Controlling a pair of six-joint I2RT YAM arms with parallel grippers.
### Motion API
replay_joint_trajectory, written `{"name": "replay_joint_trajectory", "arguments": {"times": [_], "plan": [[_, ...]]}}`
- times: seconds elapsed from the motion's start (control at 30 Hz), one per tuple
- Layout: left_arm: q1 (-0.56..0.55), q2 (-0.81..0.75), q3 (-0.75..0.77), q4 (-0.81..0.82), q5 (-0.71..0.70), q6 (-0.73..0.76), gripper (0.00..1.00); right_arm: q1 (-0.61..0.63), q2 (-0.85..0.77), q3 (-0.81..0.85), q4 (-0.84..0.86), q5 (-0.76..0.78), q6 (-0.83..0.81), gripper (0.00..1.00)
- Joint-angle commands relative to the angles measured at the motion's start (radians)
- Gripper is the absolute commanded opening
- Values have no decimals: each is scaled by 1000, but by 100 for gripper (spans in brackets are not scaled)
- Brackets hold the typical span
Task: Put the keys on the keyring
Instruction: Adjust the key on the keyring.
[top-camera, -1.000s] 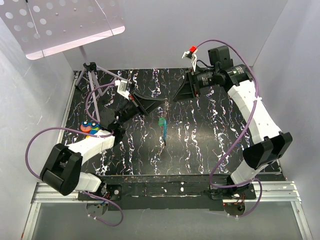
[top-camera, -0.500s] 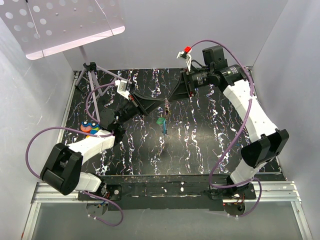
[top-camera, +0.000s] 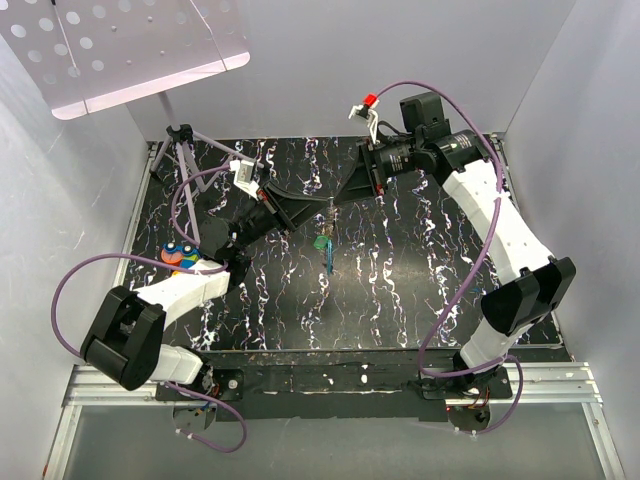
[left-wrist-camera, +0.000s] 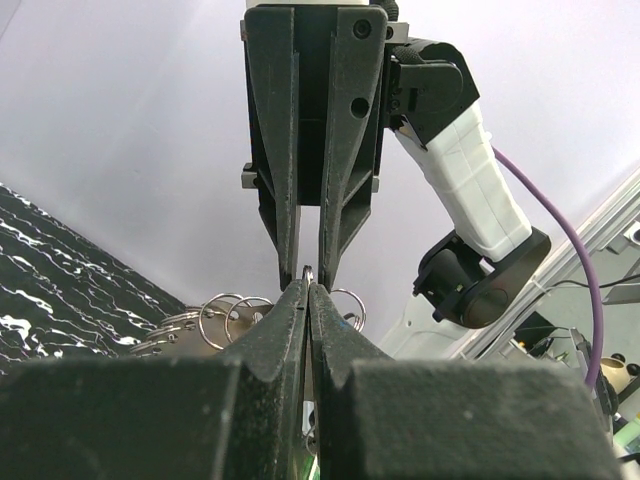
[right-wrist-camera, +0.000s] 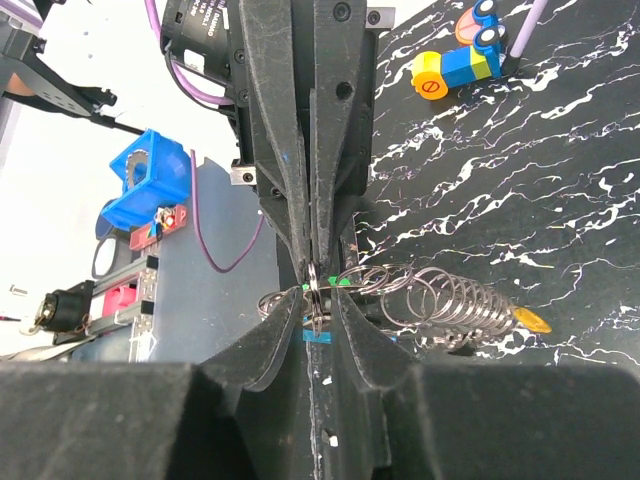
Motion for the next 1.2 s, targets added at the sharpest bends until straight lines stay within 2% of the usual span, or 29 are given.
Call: {"name": "replay_joint_trajectory", "arguments": {"times": [0.0,0.1,0.23,0.37,0.4,0.47,0.53,0.7,0.77,0.9,1.03,1.17], "plan": [[2,-34,19,40,-31,1,0,16,-5,9,40,-25,11,25],[2,-35,19,40,-34,2,0,20,-5,9,38,-29,9,21],[2,-37,18,37,-34,4,0,24,-5,13,40,-41,9,1],[8,-54,28,-6,-6,12,0,26,-8,21,14,-38,-9,1],[17,-57,34,-21,16,7,5,24,-8,29,-1,-26,-49,1],[55,-72,44,-52,75,-22,31,23,-5,39,-43,-8,-92,1],[107,-86,57,-80,174,-59,45,24,2,47,-99,-14,-143,1],[192,-54,163,-245,467,-122,61,43,47,84,-268,-54,-273,1],[193,-31,221,-355,555,-96,63,53,65,101,-311,-57,-299,1],[192,-9,306,-509,644,-18,65,59,85,116,-336,-74,-305,1],[193,-8,363,-740,684,148,62,59,101,125,-341,-106,-295,1],[172,3,403,-885,693,269,60,61,113,131,-336,-123,-282,1]]}}
